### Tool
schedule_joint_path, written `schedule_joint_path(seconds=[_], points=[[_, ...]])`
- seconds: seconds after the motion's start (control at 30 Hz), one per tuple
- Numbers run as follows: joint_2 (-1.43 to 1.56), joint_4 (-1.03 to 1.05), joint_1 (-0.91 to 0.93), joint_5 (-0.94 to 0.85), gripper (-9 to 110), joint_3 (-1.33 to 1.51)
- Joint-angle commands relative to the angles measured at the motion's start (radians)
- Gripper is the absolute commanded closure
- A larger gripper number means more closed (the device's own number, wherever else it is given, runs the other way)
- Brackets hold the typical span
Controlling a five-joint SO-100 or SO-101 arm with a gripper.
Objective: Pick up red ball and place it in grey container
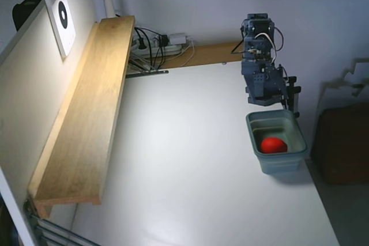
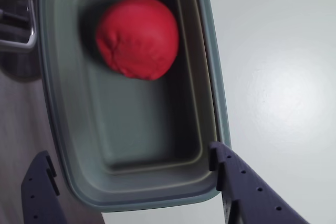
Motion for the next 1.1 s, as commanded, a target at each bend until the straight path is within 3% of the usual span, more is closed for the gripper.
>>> schedule_joint_path(seconds=[0.0,0.4,1.07], points=[[0.010,-0.001,0.000,0.002,64,-0.052],[0.040,0.021,0.126,0.002,67,-0.049],[0.138,0.091,0.540,0.002,79,-0.037]])
